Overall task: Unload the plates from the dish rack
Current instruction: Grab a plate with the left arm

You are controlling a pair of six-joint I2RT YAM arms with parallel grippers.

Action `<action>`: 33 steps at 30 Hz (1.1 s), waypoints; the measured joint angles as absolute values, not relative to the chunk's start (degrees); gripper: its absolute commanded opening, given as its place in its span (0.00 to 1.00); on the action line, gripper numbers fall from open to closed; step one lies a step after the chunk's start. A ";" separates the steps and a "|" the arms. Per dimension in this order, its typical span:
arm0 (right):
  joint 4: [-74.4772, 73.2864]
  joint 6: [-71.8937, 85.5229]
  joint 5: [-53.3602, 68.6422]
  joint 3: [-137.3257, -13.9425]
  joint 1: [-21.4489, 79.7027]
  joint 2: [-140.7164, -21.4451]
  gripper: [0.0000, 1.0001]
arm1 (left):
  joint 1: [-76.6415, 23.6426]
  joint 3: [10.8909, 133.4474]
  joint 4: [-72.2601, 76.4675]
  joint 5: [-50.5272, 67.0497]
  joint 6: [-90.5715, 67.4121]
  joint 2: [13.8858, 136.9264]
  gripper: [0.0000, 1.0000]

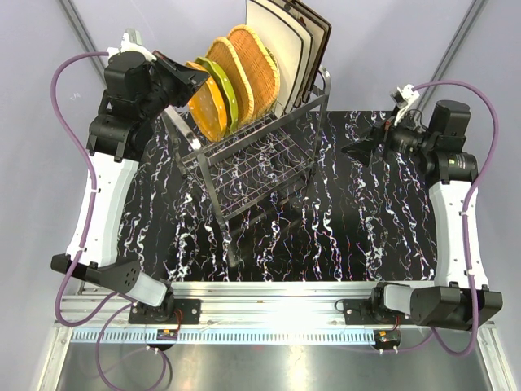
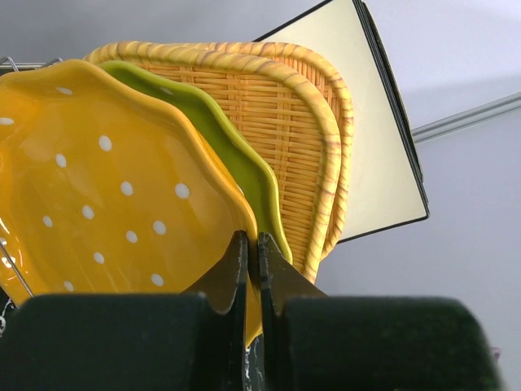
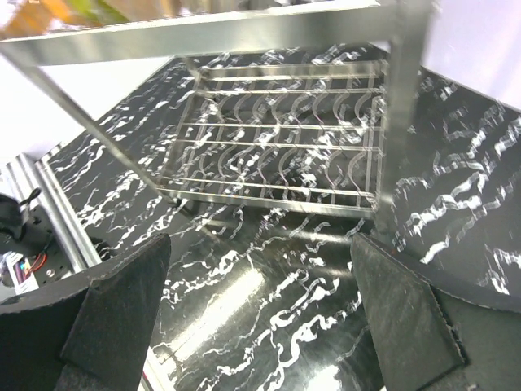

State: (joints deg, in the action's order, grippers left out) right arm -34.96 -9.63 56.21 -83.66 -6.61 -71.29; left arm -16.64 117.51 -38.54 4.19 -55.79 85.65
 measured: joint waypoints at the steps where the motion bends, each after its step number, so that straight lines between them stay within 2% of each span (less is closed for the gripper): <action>1: -34.74 -9.61 56.42 -84.07 -5.87 -71.31 1.00 | -16.64 117.51 -38.52 4.12 -56.03 85.65 0.00; 21: -29.98 -7.66 55.42 -90.30 8.40 -74.43 1.00 | -16.60 117.93 -33.43 3.20 -61.34 85.49 0.00; 33: -27.16 -7.09 47.09 -99.20 20.12 -79.44 1.00 | -16.56 117.91 -28.97 3.20 -64.10 83.81 0.00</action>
